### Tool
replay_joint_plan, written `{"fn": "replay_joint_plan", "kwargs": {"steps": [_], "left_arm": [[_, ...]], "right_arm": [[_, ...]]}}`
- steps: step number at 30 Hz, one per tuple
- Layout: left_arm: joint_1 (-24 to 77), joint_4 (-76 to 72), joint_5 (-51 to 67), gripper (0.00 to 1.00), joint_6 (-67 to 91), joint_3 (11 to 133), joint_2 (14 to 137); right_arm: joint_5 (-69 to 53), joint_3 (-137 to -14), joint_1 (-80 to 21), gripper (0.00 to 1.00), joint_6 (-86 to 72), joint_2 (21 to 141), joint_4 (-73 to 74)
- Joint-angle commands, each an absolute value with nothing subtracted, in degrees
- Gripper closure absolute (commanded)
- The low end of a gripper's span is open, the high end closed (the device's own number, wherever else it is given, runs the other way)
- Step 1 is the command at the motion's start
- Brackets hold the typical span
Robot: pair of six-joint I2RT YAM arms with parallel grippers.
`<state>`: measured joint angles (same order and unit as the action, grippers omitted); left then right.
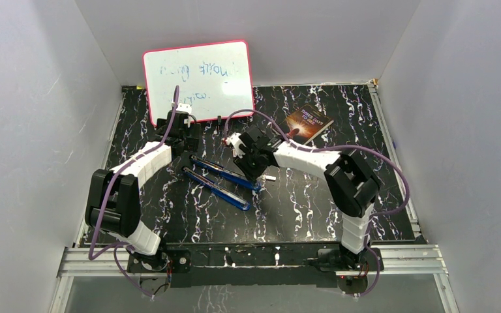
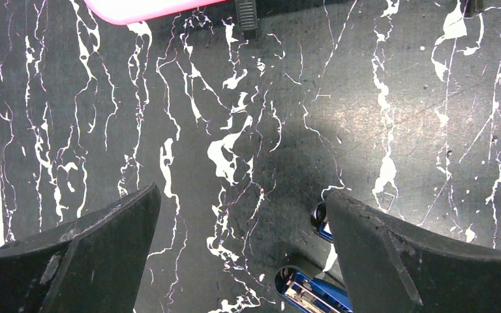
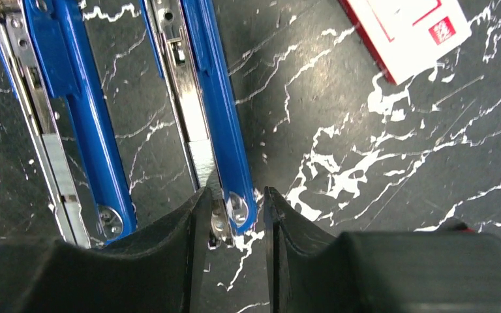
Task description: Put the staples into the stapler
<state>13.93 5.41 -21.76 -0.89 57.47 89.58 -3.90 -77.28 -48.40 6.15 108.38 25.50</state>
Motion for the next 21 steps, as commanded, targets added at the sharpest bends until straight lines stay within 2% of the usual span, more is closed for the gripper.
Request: {"fn": "replay_joint_plan", "kwargs": {"steps": [1, 9, 15, 21], "left_arm": [[13.40, 4.83, -21.69, 0.02, -0.99, 57.21, 86.84], [13.38, 4.78, -21.54, 0.02, -0.95, 57.13, 86.39], [13.42, 4.84, -21.09, 0.02, -0.79, 57.13, 86.06], [13.46, 4.83, -20.88, 0.02, -0.77, 57.13, 85.96]], "right_arm": [[-3.49, -73.94, -48.11, 0.57, 4.90, 103.07, 24.44], [-2.46, -65.11, -45.00, 0.56, 2.77, 91.42, 13.17], [-0.81, -51.52, -41.94, 0.54, 2.83, 84.67, 1.38], [-10.12, -47.51, -36.23, 0.47, 4.99, 86.10, -3.92]]}}
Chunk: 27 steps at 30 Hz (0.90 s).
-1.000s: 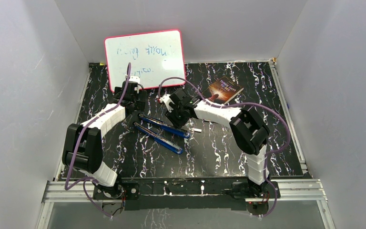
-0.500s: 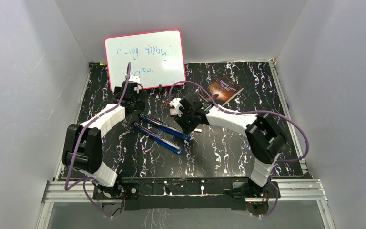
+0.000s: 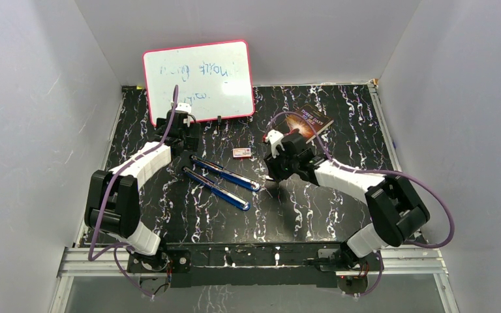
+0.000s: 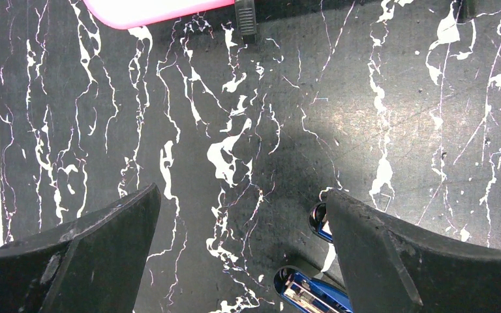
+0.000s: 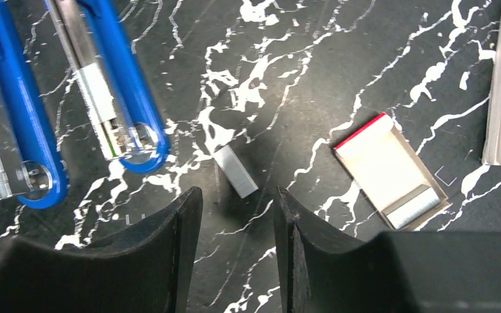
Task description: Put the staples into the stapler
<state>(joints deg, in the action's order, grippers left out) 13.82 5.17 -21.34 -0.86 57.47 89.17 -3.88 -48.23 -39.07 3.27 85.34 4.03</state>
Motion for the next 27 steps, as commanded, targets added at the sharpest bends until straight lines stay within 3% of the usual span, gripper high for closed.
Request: {"fn": "replay_joint_plan", "kwargs": {"steps": [1, 19, 23, 27], "left_arm": [[13.53, 4.83, -20.84, 0.02, -0.77, 57.13, 85.96], [13.52, 4.82, -20.74, 0.02, -0.88, 56.96, 85.98], [13.50, 4.84, -20.74, 0.02, -0.83, 56.95, 85.87], [13.45, 4.83, -20.74, 0.02, -0.88, 56.91, 85.78]], "right_arm": [[-11.03, -47.65, -36.02, 0.47, 5.94, 86.80, -3.75], [-13.22, -50.28, -35.23, 0.49, 10.75, 94.30, 0.69], [-13.37, -50.50, -35.18, 0.55, 10.63, 94.96, 1.06], [-13.51, -50.63, -35.18, 0.68, 9.47, 95.09, 0.45]]}}
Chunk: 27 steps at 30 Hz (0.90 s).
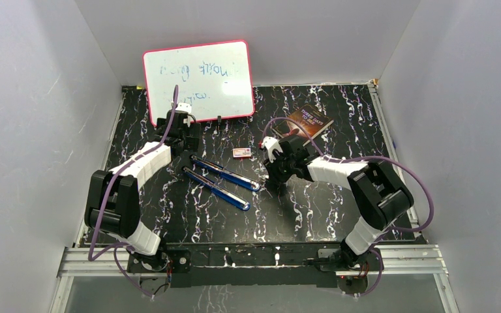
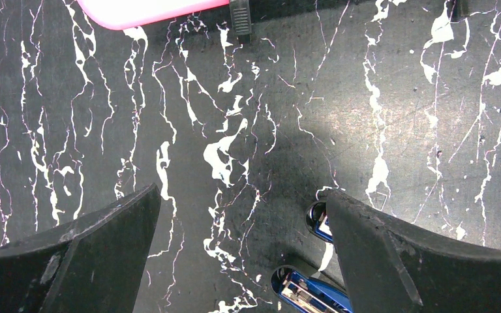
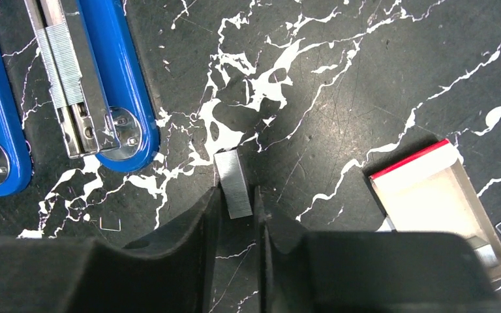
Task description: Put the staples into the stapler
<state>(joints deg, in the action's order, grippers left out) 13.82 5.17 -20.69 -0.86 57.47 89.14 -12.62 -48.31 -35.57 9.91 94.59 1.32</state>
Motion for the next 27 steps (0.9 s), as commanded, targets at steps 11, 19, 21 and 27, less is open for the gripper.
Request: {"fn": "replay_joint_plan", "kwargs": {"steps": [11, 19, 21, 27], "left_arm": [[13.46, 4.75, -20.74, 0.02, -0.95, 56.95, 86.09], [13.48, 4.79, -20.48, 0.02, -0.88, 57.04, 86.05], [13.52, 4.75, -20.46, 0.02, -0.80, 57.05, 85.99], [13.48, 4.66, -20.30, 0.02, -0.79, 57.08, 85.83]], "right_arm": [[-4.69, -51.28, -35.56, 0.81, -4.41, 97.52, -9.92], [0.74, -55.82, -35.86, 0.77, -6.69, 106.05, -15.54], [0.94, -55.77, -35.92, 0.74, -6.12, 107.52, -17.07], [0.47, -53.01, -36.46, 0.62, -3.10, 108.28, -20.08]]}}
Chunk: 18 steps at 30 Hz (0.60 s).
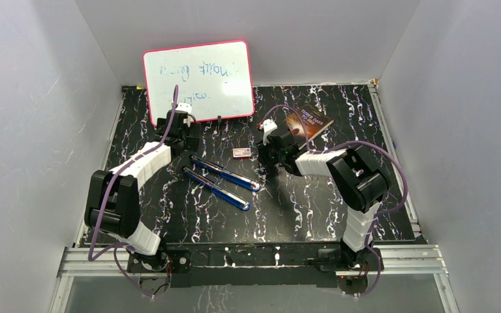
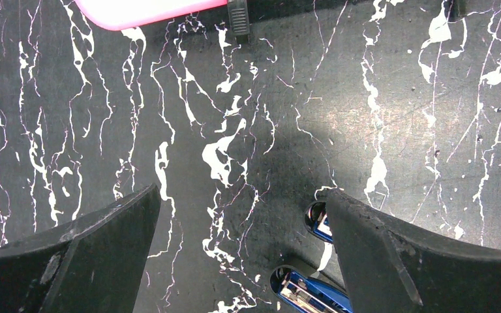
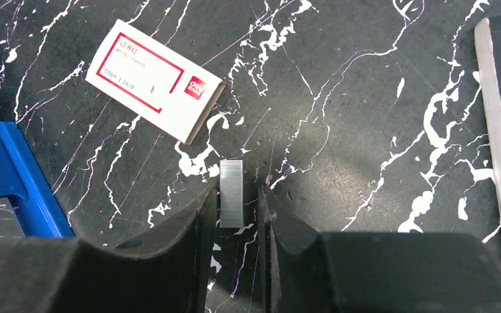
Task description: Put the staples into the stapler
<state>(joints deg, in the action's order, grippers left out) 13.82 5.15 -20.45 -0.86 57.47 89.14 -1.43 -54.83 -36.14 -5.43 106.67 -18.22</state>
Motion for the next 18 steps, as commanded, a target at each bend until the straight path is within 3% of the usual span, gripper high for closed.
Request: {"fn": "replay_joint_plan", "kwargs": {"steps": [1, 18], "left_arm": [[13.46, 4.66, -20.31, 0.02, -0.79, 57.03, 85.84], [13.48, 4.66, -20.21, 0.02, -0.86, 56.87, 85.28]], "right_arm": [[0.49, -52.48, -36.56, 0.62, -2.61, 108.28, -20.04], [2.31, -42.39, -39.89, 0.60, 0.62, 108.45, -29.72]]}}
